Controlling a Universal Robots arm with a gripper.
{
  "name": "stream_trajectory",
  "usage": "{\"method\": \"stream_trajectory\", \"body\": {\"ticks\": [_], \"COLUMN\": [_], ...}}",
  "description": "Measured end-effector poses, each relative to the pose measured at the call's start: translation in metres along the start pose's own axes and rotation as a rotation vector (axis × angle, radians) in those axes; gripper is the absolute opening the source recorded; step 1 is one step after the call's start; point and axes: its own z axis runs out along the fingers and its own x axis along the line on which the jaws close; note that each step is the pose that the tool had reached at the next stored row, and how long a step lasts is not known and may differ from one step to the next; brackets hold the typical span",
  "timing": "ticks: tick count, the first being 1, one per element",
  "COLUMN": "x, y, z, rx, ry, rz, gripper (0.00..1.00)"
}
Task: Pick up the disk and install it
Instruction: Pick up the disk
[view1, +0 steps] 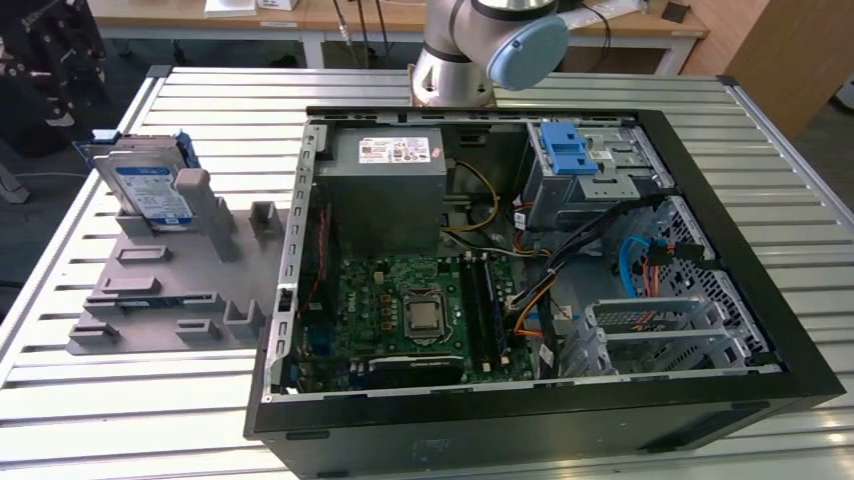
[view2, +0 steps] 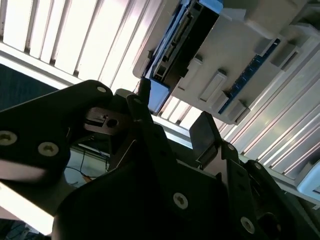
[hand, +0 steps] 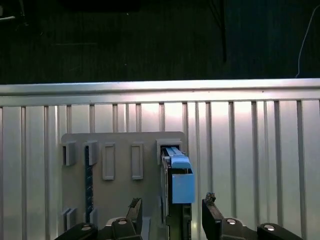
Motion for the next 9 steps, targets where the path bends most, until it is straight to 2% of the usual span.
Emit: {"method": "stream_trajectory", "body": {"ticks": [4, 9], "x": [-0.0009, -0.0008], "y": [0.0008, 0.0024], "z": [0.007, 0.0143], "rx": [0.0011, 0.0007], "ry": [-0.0014, -0.0095], "rz": [-0.003, -0.003], "gripper": [0.59, 0.59]}}
